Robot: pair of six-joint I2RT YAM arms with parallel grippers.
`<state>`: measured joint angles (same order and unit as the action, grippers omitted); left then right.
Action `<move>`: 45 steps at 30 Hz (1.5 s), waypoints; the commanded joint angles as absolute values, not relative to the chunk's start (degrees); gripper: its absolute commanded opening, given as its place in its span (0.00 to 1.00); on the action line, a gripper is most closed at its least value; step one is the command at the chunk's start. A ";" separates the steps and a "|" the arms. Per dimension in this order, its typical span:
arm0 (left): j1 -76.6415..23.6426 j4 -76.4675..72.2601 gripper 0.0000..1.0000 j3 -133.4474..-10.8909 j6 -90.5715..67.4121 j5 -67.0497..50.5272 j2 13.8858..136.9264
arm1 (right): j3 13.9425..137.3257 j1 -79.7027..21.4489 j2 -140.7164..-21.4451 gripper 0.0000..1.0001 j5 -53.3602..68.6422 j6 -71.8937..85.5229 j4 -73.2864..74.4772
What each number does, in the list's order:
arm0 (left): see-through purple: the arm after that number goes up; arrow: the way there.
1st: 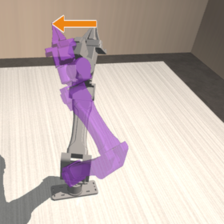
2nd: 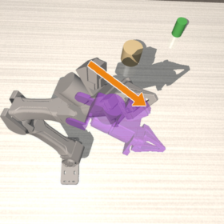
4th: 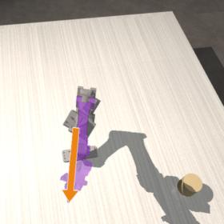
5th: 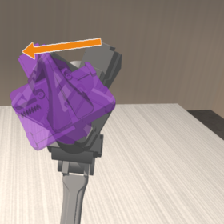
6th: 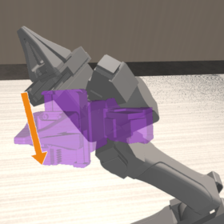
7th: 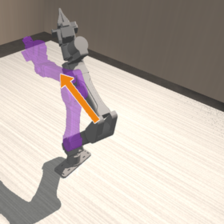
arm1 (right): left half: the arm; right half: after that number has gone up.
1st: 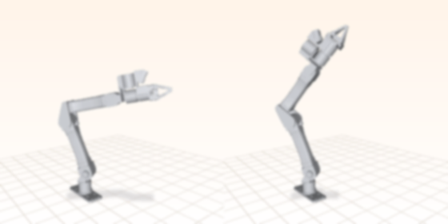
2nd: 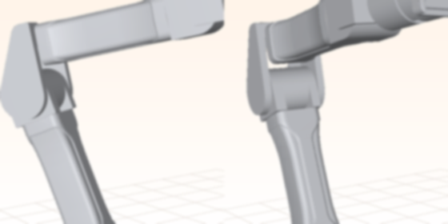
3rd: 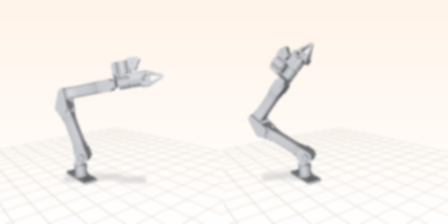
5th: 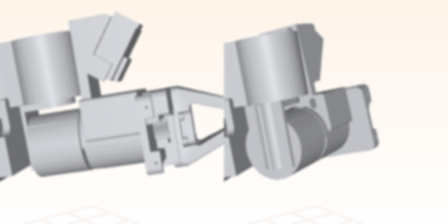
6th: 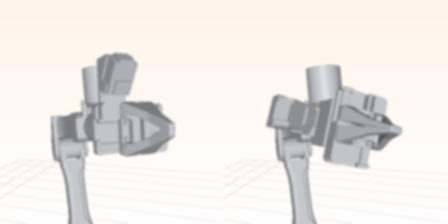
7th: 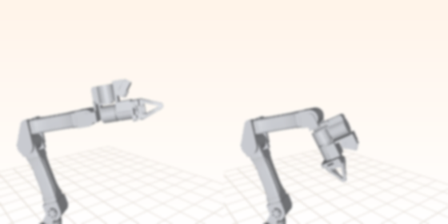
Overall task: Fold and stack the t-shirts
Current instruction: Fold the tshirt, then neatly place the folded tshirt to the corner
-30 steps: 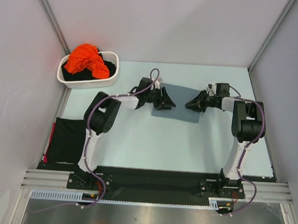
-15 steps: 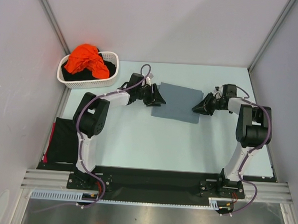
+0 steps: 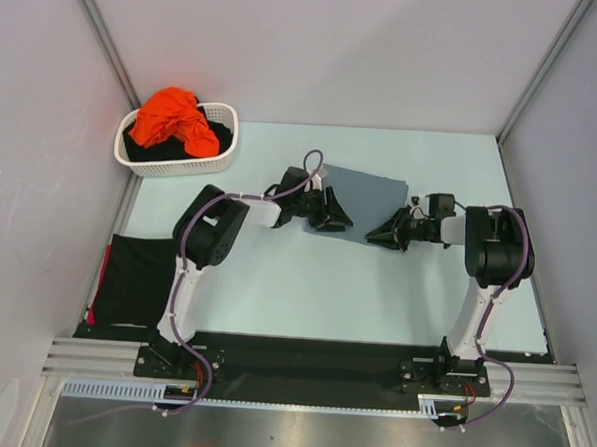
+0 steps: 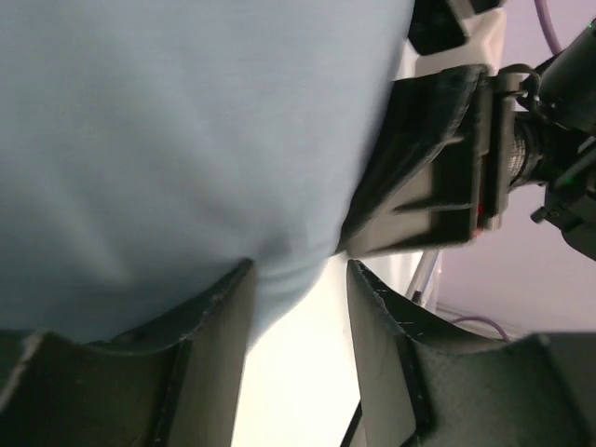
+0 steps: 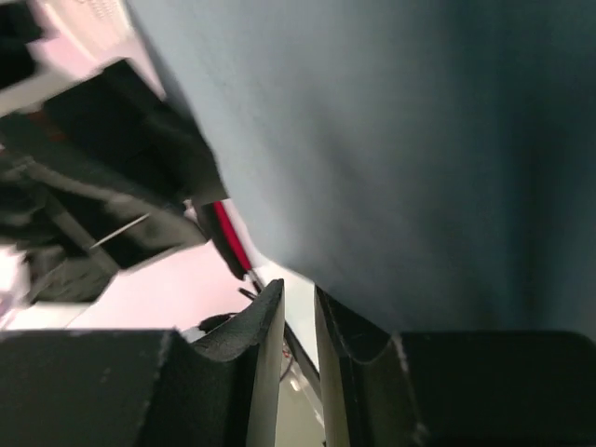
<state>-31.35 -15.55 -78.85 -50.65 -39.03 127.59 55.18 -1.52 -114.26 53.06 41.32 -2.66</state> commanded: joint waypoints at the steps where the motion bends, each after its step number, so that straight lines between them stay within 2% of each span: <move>1: -29.36 -19.42 0.51 -77.62 -51.33 -39.55 128.32 | 50.81 4.38 -115.32 0.26 53.44 42.02 -9.14; 8: -25.14 -12.06 0.51 -69.79 -41.34 -39.55 121.48 | 47.63 12.48 -107.51 0.27 52.73 35.69 -0.18; 11: -25.14 -6.86 0.52 -69.87 -37.19 -39.64 116.55 | 51.41 12.22 -104.25 0.28 51.51 34.80 4.56; 16: -24.35 -7.02 0.55 -72.85 -39.45 -40.69 114.08 | 59.48 11.69 -105.90 0.30 52.29 41.46 0.62; 21: -23.03 -13.42 0.55 -82.34 -45.25 -42.10 121.53 | 69.24 9.58 -115.56 0.34 53.26 47.27 -5.00; 28: -20.75 -21.69 0.54 -101.67 -57.02 -43.59 140.07 | 81.81 8.61 -131.80 0.41 55.02 61.86 -19.41; 34: -18.55 -17.94 0.54 -115.65 -58.10 -43.33 150.46 | 88.41 10.54 -137.29 0.42 54.23 65.39 -20.84; 37: -16.97 -13.63 0.53 -117.51 -55.91 -43.07 149.77 | 91.57 12.64 -136.32 0.45 53.79 61.45 -14.26; 45: -15.03 10.33 0.55 -114.71 -39.48 -38.24 134.14 | 113.89 13.46 -129.13 0.54 42.91 31.32 34.68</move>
<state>-15.66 0.01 -115.04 -48.60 -40.99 146.61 106.13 14.81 -136.77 48.71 46.50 12.36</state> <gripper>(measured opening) 0.545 0.529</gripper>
